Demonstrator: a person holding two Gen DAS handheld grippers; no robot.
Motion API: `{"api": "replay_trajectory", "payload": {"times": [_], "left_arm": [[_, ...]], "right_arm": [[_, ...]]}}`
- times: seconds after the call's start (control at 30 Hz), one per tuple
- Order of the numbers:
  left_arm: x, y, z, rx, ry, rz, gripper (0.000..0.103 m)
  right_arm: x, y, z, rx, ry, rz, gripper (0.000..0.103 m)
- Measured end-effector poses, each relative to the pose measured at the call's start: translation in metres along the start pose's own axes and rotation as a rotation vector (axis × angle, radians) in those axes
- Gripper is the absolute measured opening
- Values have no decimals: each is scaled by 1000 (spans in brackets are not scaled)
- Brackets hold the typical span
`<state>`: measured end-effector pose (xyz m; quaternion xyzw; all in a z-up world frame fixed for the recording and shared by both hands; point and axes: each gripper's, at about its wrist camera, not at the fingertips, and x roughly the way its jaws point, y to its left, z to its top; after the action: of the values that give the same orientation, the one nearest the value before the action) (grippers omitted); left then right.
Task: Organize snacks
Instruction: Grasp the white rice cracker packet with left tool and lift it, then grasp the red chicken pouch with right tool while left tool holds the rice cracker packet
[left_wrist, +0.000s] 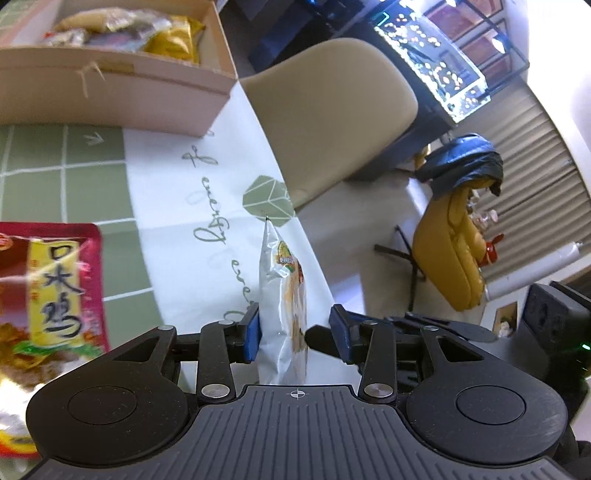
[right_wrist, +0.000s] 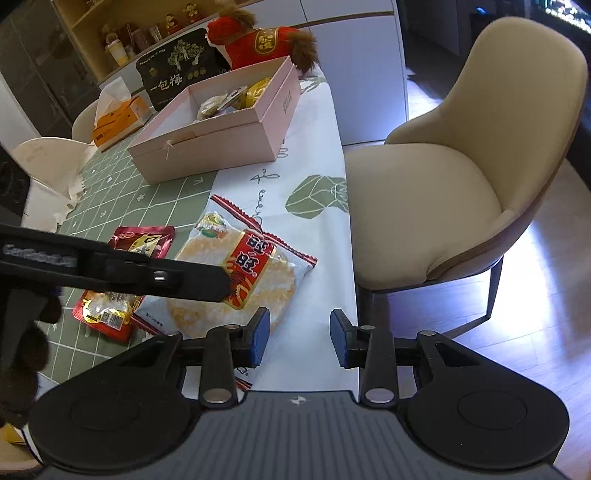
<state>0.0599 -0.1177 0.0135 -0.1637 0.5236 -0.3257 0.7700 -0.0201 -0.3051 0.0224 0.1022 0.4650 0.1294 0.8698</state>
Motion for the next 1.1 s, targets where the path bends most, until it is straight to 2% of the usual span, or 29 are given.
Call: {"api": "replay_trajectory", "payload": {"times": [0.07,0.1,0.17,0.23,0.27,0.3,0.37,0.43,0.53,0.6,0.67,0.77,0.87,0.9,0.93,1.03,1.1], "left_arm": [[13,3,-1,-6,10,8,42],[16,3,-1,-6,5,18,33],[13,2,-1,-4,-23,22,22],[4,3,-1,-20,-42,3,22],[-1,5,-1,-38,-49,1,22],[-8,6,-2,-53,-62,9,22],[-27,9,-5,-73,-110,47,21],[-52,14,-10,-95,-168,77,21],[-97,28,-18,-158,-269,127,21],[-129,41,-24,-199,-330,178,21],[-158,54,-29,-225,-366,257,21],[-188,75,-34,-266,-376,378,21],[-202,96,-39,-301,-358,411,21],[-202,101,-40,-305,-348,410,21],[-200,106,-41,-308,-340,404,21],[-197,112,-44,-306,-327,377,21],[-194,116,-46,-301,-321,379,21]], "right_arm": [[1,-2,-1,11,4,17,36],[0,-2,-1,12,6,18,36],[-2,-1,-2,1,7,6,36],[-4,0,-1,-2,8,-7,37],[-5,0,0,0,12,-12,42],[-5,1,2,4,15,-20,53],[-5,5,5,10,11,-45,66],[-1,13,8,0,18,-36,66],[11,31,15,-5,43,-16,72],[21,46,19,-1,57,-14,87],[27,62,25,11,43,-32,92],[26,83,34,30,-39,-159,91],[17,103,41,41,-186,-388,91],[13,110,41,34,-242,-446,91],[11,115,42,18,-269,-463,91],[7,133,43,-22,-270,-404,91],[17,149,45,-69,-201,-312,91]]}}
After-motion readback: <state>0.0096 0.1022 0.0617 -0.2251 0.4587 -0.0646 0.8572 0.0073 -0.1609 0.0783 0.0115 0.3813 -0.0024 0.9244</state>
